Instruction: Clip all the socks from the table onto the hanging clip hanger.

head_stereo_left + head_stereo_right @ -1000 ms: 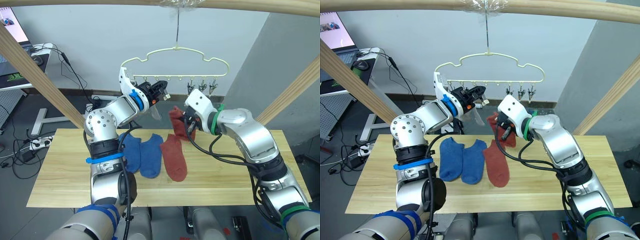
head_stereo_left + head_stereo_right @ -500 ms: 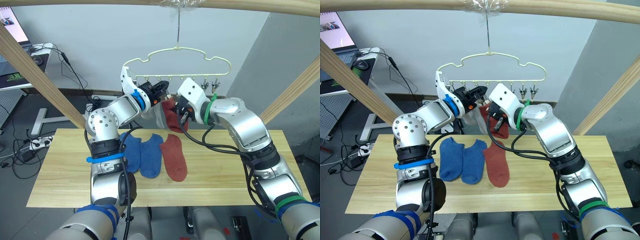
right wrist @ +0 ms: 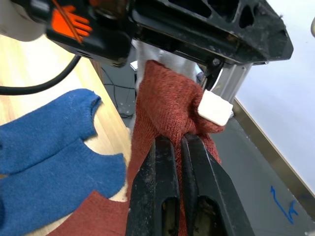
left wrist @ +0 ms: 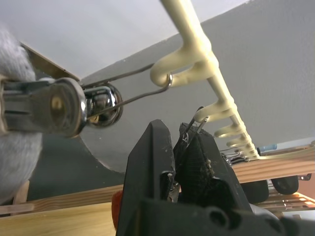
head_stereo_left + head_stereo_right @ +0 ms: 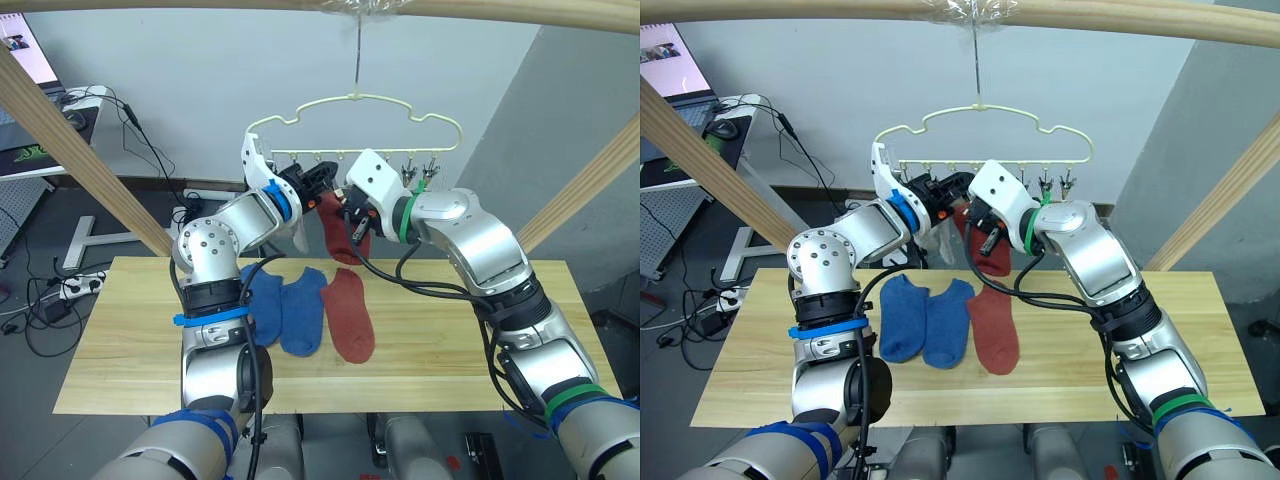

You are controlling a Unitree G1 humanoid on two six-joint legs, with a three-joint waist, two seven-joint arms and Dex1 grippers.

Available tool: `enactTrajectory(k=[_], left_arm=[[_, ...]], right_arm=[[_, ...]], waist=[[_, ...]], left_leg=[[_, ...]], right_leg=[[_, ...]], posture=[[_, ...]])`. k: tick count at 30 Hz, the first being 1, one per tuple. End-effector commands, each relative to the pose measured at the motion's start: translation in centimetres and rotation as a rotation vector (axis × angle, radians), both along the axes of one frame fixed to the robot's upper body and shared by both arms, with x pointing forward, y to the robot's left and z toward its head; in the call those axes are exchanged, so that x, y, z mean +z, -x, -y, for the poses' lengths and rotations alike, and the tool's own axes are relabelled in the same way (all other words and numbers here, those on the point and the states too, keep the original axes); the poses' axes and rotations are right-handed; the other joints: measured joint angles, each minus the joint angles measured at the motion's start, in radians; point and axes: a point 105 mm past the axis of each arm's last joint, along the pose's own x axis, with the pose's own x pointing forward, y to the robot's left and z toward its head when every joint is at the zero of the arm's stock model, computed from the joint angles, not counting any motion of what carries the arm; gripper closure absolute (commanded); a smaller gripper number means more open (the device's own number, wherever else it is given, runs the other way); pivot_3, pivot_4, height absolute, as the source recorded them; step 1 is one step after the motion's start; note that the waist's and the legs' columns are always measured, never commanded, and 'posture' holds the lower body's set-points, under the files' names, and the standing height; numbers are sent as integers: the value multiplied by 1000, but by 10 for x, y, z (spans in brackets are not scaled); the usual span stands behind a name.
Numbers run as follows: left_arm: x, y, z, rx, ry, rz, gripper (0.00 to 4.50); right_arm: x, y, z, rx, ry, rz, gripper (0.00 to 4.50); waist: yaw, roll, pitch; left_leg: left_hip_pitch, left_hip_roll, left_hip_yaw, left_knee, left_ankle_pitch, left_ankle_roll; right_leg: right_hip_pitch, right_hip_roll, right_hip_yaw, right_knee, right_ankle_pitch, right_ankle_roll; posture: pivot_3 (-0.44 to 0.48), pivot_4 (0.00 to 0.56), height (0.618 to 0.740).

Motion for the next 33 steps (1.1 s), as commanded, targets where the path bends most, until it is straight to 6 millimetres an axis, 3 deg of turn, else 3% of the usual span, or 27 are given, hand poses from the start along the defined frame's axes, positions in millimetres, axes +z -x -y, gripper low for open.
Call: enactTrajectory(k=[1,33], left_arm=[[7,3,-1,2,-1,36,4296],[6,5,2,-18,-29,77,4296]], right_arm=[[23,0,0,7,-25,82,4479],[23,-1,0,14,-22,82,4500]], waist=[[0,0,0],[0,0,0]], left_leg=[[0,0,0,0,0,0],[0,0,0,0,0,0]], right_leg=[[0,0,0,0,0,0],[0,0,0,0,0,0]], posture=[[-2,215,740],[3,208,740]])
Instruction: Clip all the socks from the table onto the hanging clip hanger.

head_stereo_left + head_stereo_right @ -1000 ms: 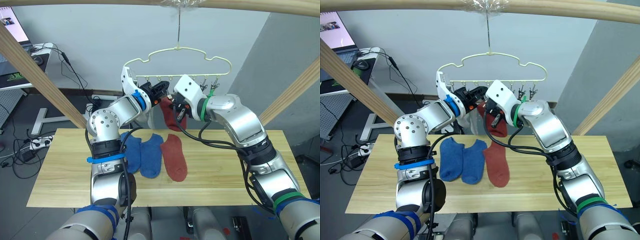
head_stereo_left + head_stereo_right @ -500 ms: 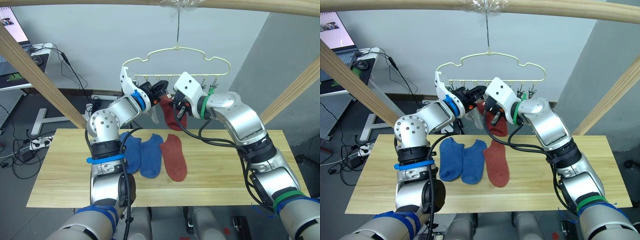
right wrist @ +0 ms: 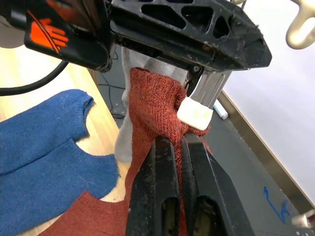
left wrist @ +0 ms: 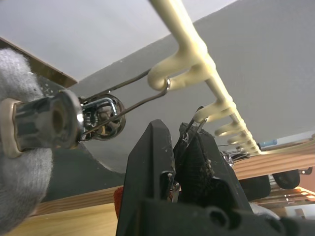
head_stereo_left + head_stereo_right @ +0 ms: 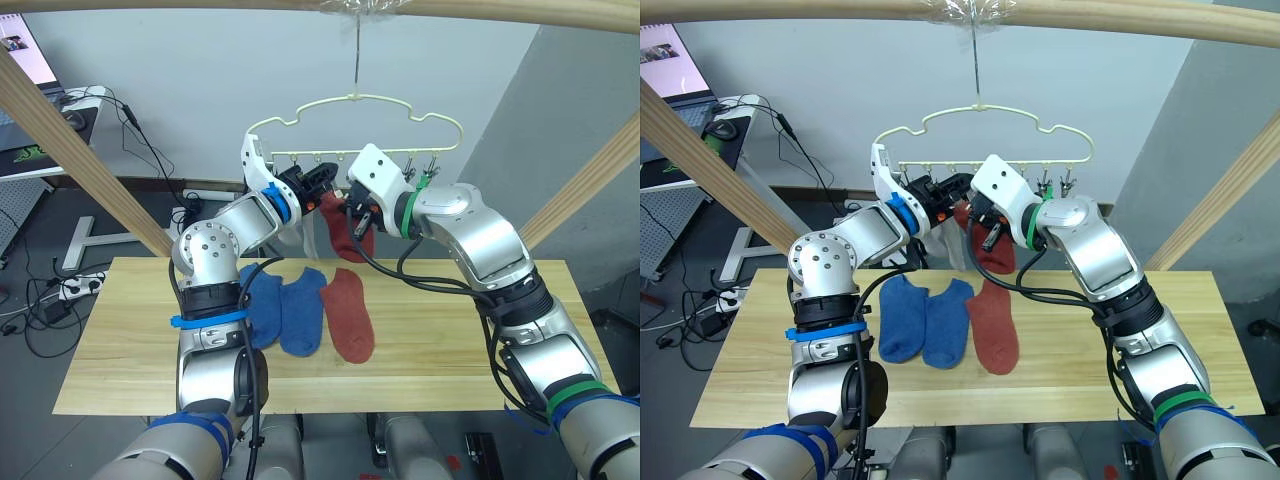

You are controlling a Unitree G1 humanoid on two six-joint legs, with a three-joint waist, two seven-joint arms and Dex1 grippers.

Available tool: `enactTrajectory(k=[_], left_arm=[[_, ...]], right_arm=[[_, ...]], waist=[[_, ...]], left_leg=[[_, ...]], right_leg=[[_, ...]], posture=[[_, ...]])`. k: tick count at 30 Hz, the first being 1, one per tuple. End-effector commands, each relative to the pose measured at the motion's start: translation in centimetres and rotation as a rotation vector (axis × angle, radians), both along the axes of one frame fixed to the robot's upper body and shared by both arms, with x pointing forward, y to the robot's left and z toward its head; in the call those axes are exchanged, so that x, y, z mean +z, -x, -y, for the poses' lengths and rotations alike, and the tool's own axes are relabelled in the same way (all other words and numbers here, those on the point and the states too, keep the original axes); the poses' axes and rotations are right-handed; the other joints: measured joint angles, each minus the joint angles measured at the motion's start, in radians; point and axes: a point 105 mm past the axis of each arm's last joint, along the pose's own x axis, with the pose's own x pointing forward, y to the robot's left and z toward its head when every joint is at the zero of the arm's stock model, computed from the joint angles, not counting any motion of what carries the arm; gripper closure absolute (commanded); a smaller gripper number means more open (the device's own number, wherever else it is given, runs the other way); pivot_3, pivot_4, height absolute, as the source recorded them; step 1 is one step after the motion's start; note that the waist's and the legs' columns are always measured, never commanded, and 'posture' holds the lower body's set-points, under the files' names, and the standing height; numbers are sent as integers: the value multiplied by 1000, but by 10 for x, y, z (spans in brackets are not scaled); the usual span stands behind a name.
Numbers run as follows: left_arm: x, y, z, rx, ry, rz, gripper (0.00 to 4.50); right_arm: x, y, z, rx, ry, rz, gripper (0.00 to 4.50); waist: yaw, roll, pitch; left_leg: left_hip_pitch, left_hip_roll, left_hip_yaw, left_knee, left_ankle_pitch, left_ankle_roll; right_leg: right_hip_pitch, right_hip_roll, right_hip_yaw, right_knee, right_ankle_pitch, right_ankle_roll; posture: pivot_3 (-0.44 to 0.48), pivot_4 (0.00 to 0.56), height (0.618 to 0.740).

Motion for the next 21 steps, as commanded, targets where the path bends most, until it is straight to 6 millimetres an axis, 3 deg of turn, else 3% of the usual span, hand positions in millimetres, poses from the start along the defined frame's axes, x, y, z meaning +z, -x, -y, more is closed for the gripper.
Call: enactTrajectory(k=[1,10,18,21], left_arm=[[8,4,2,-9,-7,44,4296],[8,4,1,-7,-3,46,1614],[12,10,3,-34,-11,74,1614],[12,16,3,-53,-119,143,1579]], right_arm=[[18,2,-1,13,-24,62,4500],[18,2,0,13,-24,65,4500],[16,5,-2,28,-28,44,4500],[11,9,-2,40,-27,24,3797]], waist=[[0,0,0],[0,0,0],[0,0,0],[-1,0,0]], left_leg=[[0,0,0,0,0,0],[0,0,0,0,0,0],[0,0,0,0,0,0],[0,0,0,0,0,0]], right_leg=[[0,0,0,0,0,0],[0,0,0,0,0,0],[0,0,0,0,0,0],[0,0,0,0,0,0]], posture=[[4,207,740],[2,207,740],[9,205,740],[16,205,740]])
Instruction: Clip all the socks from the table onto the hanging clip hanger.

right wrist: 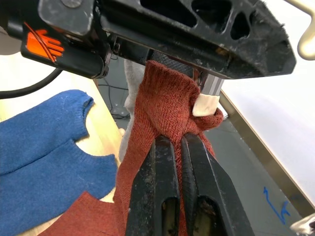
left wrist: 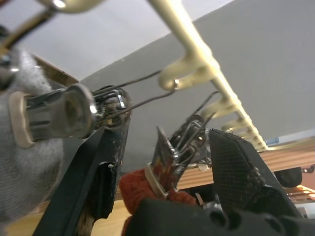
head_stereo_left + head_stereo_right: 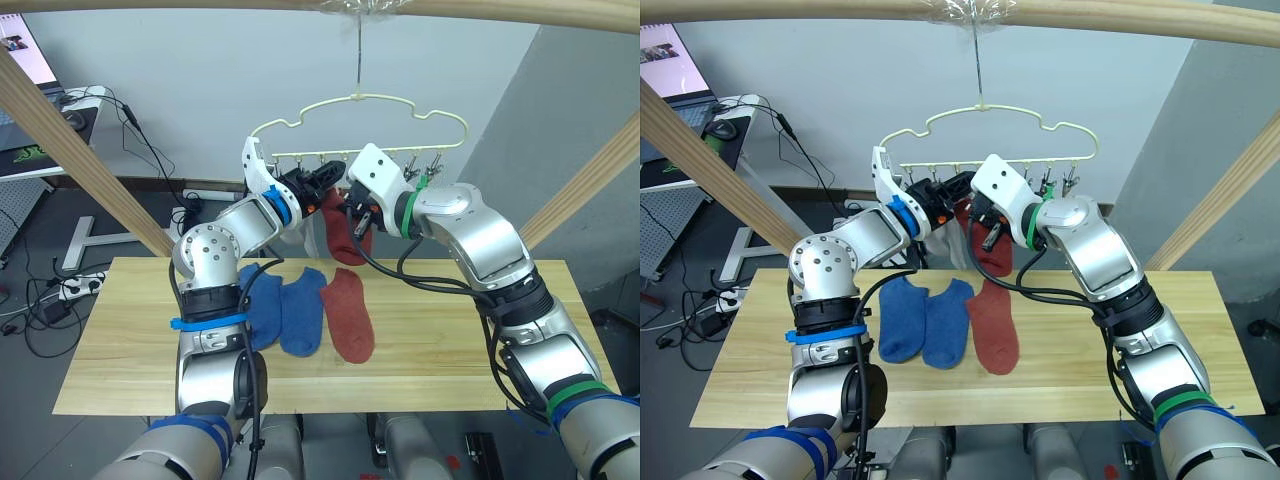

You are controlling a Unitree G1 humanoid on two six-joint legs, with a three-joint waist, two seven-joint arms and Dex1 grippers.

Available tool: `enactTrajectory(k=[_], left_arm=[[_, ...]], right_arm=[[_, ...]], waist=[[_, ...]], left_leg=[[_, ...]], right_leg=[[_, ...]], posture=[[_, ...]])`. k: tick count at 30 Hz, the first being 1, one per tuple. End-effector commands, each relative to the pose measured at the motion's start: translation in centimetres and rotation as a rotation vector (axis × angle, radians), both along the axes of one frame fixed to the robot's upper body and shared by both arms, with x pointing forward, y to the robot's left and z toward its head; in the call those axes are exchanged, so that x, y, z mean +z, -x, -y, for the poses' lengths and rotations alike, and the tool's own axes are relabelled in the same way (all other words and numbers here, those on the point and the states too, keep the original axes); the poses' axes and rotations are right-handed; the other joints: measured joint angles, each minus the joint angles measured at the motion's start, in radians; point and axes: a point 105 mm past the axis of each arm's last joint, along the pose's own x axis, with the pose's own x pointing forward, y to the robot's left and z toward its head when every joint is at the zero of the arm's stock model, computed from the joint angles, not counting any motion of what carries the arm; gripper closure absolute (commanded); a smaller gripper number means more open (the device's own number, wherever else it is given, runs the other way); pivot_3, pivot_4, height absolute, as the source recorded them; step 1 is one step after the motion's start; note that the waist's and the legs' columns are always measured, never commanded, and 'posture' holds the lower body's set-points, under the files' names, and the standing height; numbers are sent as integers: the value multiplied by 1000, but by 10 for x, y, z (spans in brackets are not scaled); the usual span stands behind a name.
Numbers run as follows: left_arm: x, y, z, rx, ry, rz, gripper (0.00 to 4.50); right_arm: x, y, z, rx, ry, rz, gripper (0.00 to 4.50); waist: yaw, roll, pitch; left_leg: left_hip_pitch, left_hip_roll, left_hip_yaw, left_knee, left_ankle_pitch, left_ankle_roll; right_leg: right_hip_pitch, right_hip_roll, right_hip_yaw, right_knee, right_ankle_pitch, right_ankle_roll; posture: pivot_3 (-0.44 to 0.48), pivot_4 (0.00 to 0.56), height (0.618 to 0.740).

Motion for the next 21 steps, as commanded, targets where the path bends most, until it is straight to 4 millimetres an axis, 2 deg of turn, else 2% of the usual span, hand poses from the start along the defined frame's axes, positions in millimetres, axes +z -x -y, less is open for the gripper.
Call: enactTrajectory(k=[1,7,12,17,21], left_arm=[[14,14,4,-44,-95,132,1579],[3,32,-2,-70,-273,238,1579],[-9,48,-20,-67,-394,314,1579],[-14,59,-36,-62,-428,374,1579],[-9,71,-42,-138,-493,484,1579]], right_arm=[[10,8,-1,31,-25,28,3509],[-7,16,6,16,-21,-13,1454],[-20,31,17,-5,-39,-72,1454],[-28,44,26,-56,-76,-112,1454],[-33,47,40,-182,-147,-118,1454]], waist=[[0,0,0],[3,0,0],[2,0,0],[8,0,-1],[13,-1,-1]], left_leg=[[0,0,0,0,0,0],[0,0,0,0,2,-3],[0,0,0,-1,1,-1],[0,1,0,-1,0,0],[0,0,0,-1,0,0]], right_leg=[[0,0,0,0,0,0],[0,0,0,0,0,0],[0,0,0,0,0,0],[0,0,0,0,0,0],[0,0,0,0,0,0]], posture=[[16,205,740],[49,205,740],[69,207,740],[85,203,740],[95,198,740]])
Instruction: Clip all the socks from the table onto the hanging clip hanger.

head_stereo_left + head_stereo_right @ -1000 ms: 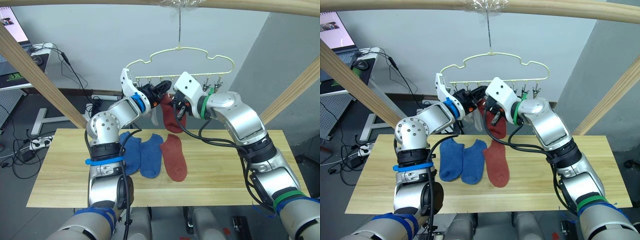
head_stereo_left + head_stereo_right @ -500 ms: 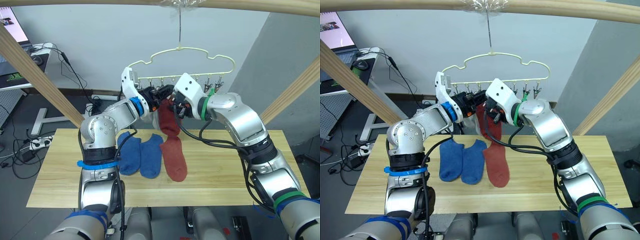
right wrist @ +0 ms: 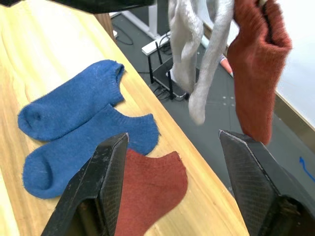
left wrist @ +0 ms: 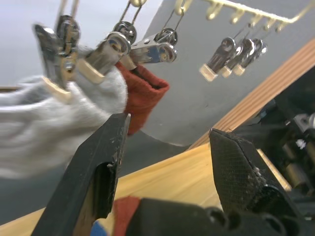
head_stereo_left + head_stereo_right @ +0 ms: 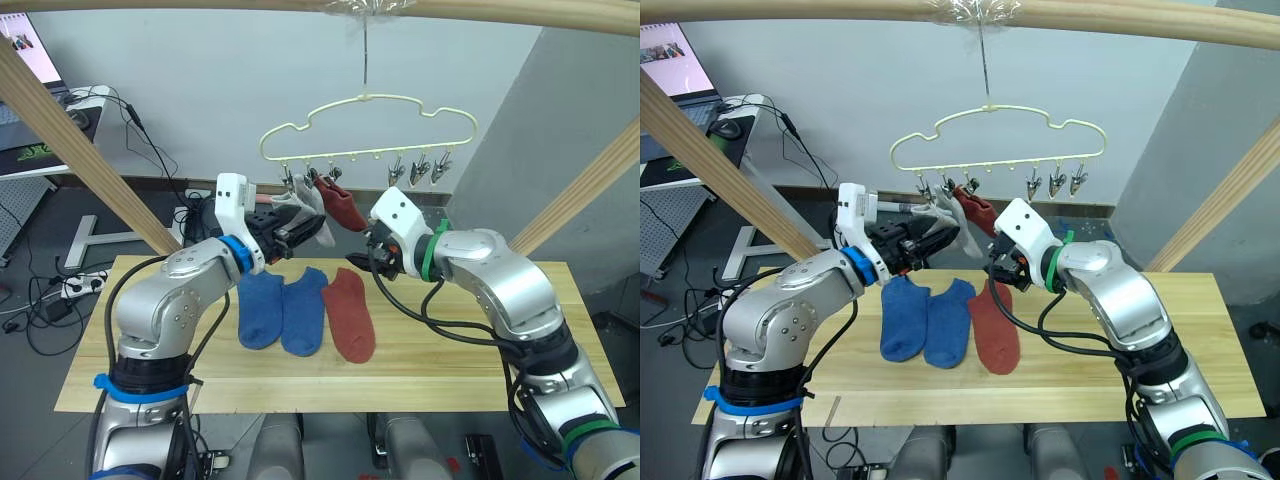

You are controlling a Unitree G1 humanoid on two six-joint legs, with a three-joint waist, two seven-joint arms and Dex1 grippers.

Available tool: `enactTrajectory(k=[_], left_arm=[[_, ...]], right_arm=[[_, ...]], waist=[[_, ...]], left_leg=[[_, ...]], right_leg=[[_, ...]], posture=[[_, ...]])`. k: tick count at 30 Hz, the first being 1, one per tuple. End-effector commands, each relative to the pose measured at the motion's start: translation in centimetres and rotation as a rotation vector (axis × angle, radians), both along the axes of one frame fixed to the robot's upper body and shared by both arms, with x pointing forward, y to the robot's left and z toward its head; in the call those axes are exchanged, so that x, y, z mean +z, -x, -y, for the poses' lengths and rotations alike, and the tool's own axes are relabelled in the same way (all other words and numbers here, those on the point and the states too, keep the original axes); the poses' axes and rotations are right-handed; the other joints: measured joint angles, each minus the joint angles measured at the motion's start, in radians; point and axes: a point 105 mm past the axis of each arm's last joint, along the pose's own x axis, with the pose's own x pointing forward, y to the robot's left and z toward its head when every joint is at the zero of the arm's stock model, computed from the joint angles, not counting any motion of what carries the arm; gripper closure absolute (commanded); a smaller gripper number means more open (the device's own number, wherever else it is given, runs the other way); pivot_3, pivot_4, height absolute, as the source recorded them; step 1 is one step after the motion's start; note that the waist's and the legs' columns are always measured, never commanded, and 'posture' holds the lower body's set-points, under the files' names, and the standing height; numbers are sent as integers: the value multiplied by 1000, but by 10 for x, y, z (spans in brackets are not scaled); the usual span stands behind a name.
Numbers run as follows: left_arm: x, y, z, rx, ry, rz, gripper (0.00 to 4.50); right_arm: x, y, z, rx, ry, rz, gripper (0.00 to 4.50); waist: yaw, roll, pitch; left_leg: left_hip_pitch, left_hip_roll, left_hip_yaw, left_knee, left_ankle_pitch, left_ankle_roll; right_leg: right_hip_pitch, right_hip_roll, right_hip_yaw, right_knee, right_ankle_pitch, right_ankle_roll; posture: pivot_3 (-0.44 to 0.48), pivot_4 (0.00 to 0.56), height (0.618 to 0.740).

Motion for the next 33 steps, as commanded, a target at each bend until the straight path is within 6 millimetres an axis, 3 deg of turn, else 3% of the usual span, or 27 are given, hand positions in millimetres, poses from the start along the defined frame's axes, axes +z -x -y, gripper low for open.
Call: enactTrajectory(k=[1,8,23,33], left_arm=[[22,14,1,-93,-47,155,1579],[39,20,-7,-235,-143,260,1579],[64,20,-13,-391,-215,313,1579],[72,16,-12,-397,-202,303,1579]], right_arm=[[11,3,10,-97,-67,49,1454],[19,-1,29,-388,-287,102,1454],[52,-7,25,-508,-436,194,1454],[58,-12,28,-568,-468,202,1454]], waist=[[3,0,0],[12,0,-1],[18,0,-1],[18,0,-1]], left_leg=[[0,0,0,0,0,0],[0,1,0,-1,0,0],[0,1,0,-2,0,0],[0,1,0,-3,0,0]], right_leg=[[0,0,0,0,0,0],[0,1,-1,0,0,0],[-1,1,-1,0,0,-1],[-1,1,-1,0,-1,-2]], posture=[[96,198,740],[111,194,740],[122,213,740],[119,214,740]])
